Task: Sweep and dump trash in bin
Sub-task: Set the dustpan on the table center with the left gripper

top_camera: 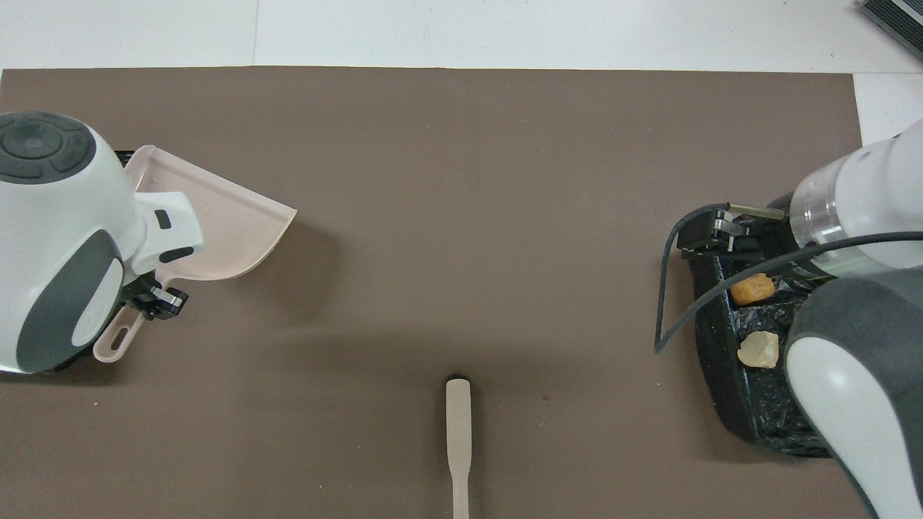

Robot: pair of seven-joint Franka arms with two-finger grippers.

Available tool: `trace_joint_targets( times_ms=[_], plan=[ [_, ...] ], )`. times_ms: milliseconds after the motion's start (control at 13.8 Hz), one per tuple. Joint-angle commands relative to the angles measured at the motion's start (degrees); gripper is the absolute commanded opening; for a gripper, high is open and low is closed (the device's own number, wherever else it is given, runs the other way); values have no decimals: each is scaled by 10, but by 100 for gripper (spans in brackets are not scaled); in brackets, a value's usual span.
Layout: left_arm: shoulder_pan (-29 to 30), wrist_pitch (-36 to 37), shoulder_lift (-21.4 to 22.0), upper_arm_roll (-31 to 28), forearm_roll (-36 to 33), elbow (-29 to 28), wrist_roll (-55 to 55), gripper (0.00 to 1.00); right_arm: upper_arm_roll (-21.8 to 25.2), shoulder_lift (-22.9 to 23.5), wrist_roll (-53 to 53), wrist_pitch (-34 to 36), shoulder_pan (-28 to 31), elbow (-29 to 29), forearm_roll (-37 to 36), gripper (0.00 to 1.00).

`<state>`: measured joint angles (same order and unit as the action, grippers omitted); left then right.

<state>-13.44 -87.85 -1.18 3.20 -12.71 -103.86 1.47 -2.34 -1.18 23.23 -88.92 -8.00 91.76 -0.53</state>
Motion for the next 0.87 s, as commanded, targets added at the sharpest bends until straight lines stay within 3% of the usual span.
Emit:
trace_joint_targets(
  times_ms=[0,217,434,651,795],
  plan=[
    [-43,-32,17,-10,57,-9,-83,0,-1,7,-42,37,25,-18,-8,100],
    [-82,-95,15,-10,114,-8,-126,0,19,-5,-65,52,29,-18,2,100],
    [-130,-101,-3,-8,135,8,-166,0,18,-11,-70,47,28,-12,0,100],
    [-177,-101,-81,-8,157,51,-182,0,20,-14,-103,51,34,-9,-3,100],
    [-192,-126,-102,-7,172,57,-224,0,20,-15,-103,63,35,-8,-3,100]
  ],
)
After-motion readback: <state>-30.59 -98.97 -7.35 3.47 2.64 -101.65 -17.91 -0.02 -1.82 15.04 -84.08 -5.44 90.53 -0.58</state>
